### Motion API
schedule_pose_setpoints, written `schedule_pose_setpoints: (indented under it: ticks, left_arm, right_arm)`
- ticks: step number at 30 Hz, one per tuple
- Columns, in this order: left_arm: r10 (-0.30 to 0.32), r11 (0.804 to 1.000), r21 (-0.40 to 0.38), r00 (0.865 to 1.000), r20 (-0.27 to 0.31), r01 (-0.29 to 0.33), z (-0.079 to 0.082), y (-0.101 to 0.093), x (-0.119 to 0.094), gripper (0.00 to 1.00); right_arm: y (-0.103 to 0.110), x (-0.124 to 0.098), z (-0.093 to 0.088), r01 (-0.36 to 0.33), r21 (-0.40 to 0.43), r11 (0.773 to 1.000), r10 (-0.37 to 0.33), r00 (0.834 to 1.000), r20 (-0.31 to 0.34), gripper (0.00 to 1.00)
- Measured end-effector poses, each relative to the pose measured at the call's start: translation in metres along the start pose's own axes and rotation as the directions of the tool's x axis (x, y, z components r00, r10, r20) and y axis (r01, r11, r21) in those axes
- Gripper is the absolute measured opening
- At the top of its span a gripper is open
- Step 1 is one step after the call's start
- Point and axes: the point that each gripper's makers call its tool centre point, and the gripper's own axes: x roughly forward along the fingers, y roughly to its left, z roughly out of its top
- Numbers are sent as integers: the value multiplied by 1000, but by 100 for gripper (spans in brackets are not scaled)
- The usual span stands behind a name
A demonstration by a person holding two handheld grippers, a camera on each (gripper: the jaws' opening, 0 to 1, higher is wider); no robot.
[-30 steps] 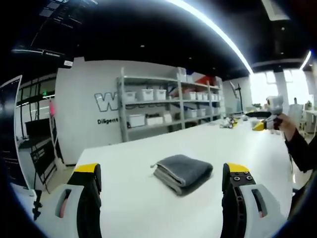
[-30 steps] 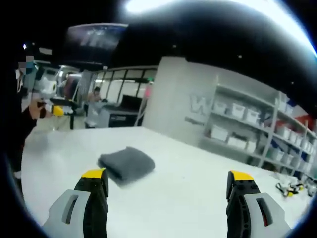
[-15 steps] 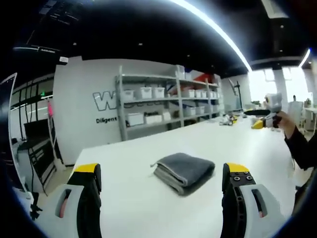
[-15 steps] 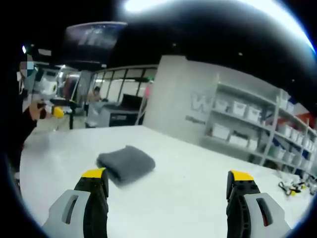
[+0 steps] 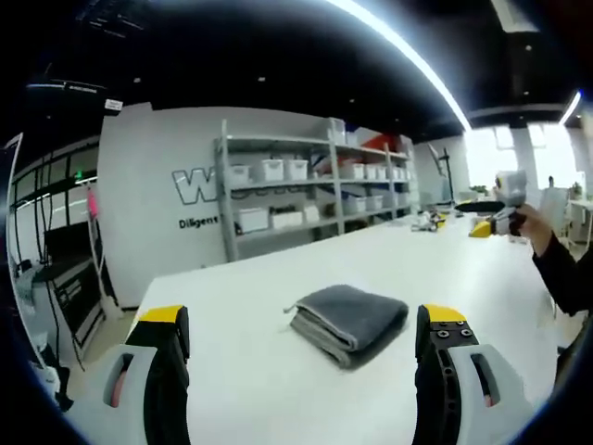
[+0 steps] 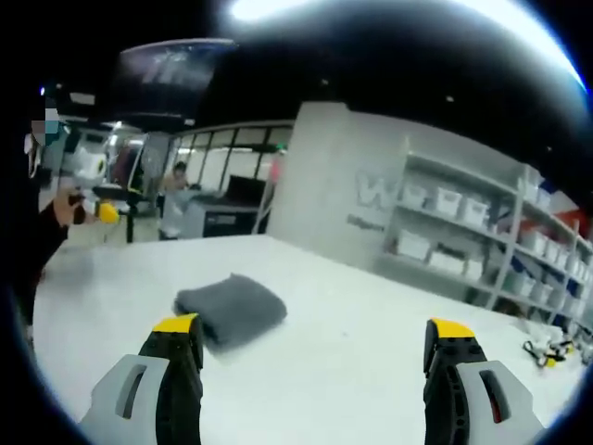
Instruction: Open the folded towel by lifting each exposed corner and separating the folded layers until the towel lies flat within the target outline without major curled edges
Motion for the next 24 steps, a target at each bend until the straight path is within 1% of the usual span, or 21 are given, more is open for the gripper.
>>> schedule_pose_setpoints:
  ticks: [2, 4, 6, 8, 10, 15, 18, 24]
  left_arm:
    - [-8, 1000, 1, 1000, 3, 8, 2, 0, 3, 100]
    - [-23, 1000, 4, 999, 22, 23, 4, -3, 7, 100]
    - [-36, 999, 0, 999, 27, 36, 3, -5, 12, 100]
    - [-48, 999, -14, 999, 24, 49, -2, -6, 18, 100]
    - [-48, 998, -27, 999, 21, 49, -7, -5, 23, 100]
    - [-51, 998, -39, 999, 10, 51, -13, -3, 32, 100]
    - [-48, 998, -37, 999, 7, 48, -13, 0, 35, 100]
    - [-40, 999, -36, 999, 8, 41, -9, 5, 41, 100]
  right_arm:
    - [0, 3, 1, -2, 1, 1000, 2, 1000, 0, 100]
    - [-1, 6, 2, -3, 2, 1000, 3, 1000, 3, 100]
    - [-2, 10, 1, -5, 3, 1000, 5, 1000, 4, 100]
    - [-3, 15, -3, -6, 11, 1000, 6, 1000, -3, 100]
    - [-5, 20, -8, -5, 18, 1000, 5, 1000, -13, 100]
    - [-4, 30, -13, -11, 26, 1000, 12, 1000, -24, 100]
    - [-5, 33, -14, -10, 21, 1000, 10, 999, -31, 100]
    - [-10, 39, -8, -4, 19, 1000, 4, 1000, -25, 100]
